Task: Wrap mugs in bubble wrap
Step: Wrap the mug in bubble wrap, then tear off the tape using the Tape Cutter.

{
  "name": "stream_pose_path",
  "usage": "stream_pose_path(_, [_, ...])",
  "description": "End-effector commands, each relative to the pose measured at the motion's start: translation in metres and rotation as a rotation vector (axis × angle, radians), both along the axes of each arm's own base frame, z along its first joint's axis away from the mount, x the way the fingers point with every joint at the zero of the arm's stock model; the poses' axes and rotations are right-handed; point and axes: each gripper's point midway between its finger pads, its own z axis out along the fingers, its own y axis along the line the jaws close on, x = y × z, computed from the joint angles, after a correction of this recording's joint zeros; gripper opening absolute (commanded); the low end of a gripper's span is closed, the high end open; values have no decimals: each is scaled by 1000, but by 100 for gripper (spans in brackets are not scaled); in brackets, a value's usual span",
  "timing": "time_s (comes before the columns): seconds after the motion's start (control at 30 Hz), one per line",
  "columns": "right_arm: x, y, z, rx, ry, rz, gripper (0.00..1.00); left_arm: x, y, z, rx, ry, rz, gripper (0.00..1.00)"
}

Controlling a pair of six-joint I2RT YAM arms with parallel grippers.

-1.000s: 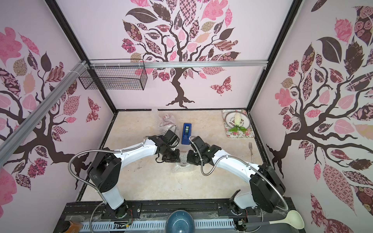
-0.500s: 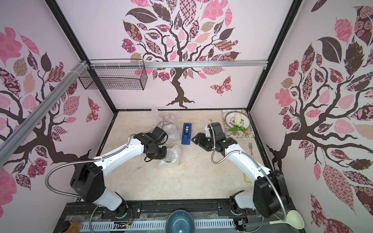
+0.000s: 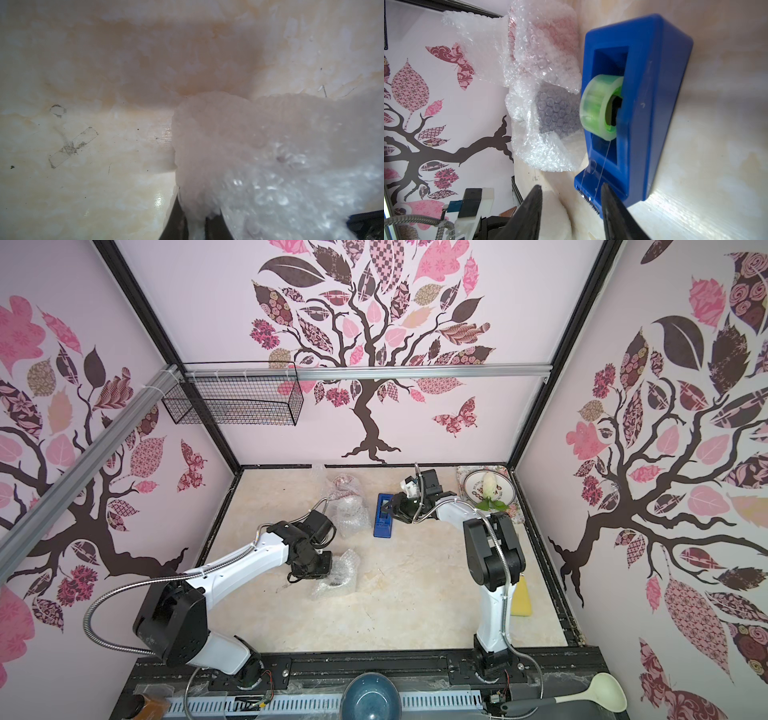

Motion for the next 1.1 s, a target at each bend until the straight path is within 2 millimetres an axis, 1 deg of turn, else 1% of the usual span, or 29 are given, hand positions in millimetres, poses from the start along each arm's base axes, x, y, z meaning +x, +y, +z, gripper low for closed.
stream_pose_path(0.0, [9, 6, -5, 14, -20, 25, 46, 4, -4, 4, -42, -28, 16, 0])
stream_pose_path(0.1, [6, 5, -19, 5, 6, 19, 46, 5, -6, 3, -47, -25, 21, 0])
stream_pose_path(0.23, [5, 3, -29, -7, 12, 9, 46, 6, -9, 1, -57, -16, 18, 0])
stream_pose_path(0.33, [8, 7, -29, 18, 10, 6, 45, 7, -11, 1, -63, -15, 22, 0])
stream_pose_path(0.47, [10, 9, -37, 28, 20, 2, 45, 7, -12, -1, -66, -8, 22, 0])
stream_pose_path(0.6, [8, 8, -47, 17, 38, -1, 44, 8, -11, -1, -63, -7, 23, 0])
stream_pose_path(0.83, [5, 8, -55, 25, 58, -13, 44, 10, -14, -2, -72, -5, 26, 0])
stream_pose_path(1.07, [4, 11, -60, 99, 72, -43, 44, 9, -14, -1, -72, -7, 25, 0])
